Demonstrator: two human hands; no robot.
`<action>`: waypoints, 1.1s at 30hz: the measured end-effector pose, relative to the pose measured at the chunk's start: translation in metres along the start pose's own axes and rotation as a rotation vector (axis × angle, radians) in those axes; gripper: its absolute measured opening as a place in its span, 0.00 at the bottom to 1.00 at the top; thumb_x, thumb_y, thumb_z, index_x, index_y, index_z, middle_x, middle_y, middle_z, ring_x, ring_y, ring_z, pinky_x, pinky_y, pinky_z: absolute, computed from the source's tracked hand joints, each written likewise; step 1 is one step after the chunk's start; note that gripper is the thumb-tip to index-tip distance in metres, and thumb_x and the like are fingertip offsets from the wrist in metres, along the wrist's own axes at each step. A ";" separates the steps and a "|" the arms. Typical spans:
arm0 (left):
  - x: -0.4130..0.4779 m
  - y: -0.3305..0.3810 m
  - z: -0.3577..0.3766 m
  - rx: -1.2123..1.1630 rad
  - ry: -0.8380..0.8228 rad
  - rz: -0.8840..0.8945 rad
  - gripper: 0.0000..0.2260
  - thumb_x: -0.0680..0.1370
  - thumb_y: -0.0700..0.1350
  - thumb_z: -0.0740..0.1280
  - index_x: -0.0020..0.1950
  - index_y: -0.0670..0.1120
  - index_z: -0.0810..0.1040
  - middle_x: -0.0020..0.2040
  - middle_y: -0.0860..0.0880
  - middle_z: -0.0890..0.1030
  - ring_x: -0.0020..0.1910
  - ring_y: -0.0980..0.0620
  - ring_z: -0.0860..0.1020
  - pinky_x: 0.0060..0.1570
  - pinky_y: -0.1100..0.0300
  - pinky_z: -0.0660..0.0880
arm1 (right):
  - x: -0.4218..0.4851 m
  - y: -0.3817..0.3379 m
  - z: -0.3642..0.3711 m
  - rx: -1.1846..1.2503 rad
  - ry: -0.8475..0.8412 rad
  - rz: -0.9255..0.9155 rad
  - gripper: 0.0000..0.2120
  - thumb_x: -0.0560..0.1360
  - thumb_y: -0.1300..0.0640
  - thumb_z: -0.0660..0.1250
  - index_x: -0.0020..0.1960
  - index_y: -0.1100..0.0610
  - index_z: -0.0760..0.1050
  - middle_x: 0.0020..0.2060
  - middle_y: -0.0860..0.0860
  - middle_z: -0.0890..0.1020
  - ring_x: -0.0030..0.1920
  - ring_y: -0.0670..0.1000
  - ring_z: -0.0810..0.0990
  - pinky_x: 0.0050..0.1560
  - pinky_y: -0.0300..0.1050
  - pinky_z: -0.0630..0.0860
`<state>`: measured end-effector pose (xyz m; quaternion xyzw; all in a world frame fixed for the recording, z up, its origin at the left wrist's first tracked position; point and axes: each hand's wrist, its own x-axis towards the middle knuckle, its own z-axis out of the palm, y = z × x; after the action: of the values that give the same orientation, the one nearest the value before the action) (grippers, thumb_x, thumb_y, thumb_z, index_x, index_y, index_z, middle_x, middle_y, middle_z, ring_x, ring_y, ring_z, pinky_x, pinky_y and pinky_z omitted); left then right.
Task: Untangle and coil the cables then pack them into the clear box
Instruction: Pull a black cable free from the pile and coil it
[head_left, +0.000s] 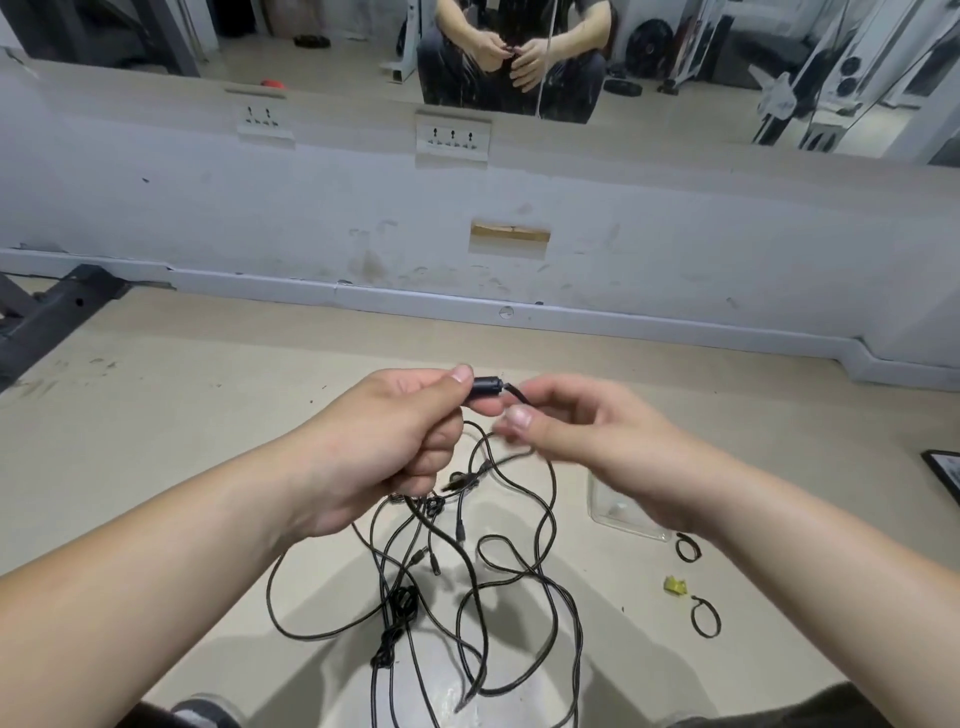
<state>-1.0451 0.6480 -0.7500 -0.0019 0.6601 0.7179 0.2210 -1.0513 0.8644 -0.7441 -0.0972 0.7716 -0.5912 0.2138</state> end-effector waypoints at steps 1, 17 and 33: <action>0.000 0.000 0.001 0.007 0.015 0.012 0.18 0.85 0.55 0.60 0.51 0.45 0.83 0.30 0.51 0.62 0.26 0.54 0.57 0.23 0.63 0.58 | 0.000 0.002 0.003 0.031 -0.066 0.031 0.14 0.80 0.50 0.67 0.56 0.61 0.80 0.45 0.54 0.87 0.46 0.49 0.83 0.51 0.41 0.76; 0.003 0.009 -0.024 0.271 0.351 0.158 0.20 0.86 0.56 0.59 0.50 0.42 0.82 0.29 0.49 0.68 0.25 0.54 0.59 0.27 0.59 0.55 | 0.007 0.015 0.001 -0.177 0.005 0.135 0.21 0.81 0.42 0.66 0.45 0.61 0.77 0.30 0.52 0.73 0.30 0.50 0.70 0.35 0.46 0.67; 0.010 0.006 0.001 -0.378 0.157 -0.009 0.16 0.85 0.52 0.62 0.61 0.40 0.78 0.51 0.41 0.87 0.48 0.46 0.87 0.47 0.53 0.83 | 0.007 0.023 0.054 -0.280 -0.206 0.007 0.12 0.86 0.54 0.57 0.50 0.54 0.77 0.37 0.54 0.84 0.28 0.50 0.75 0.30 0.43 0.73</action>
<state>-1.0561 0.6525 -0.7468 -0.1025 0.5287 0.8257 0.1678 -1.0309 0.8214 -0.7789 -0.1835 0.8208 -0.4639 0.2783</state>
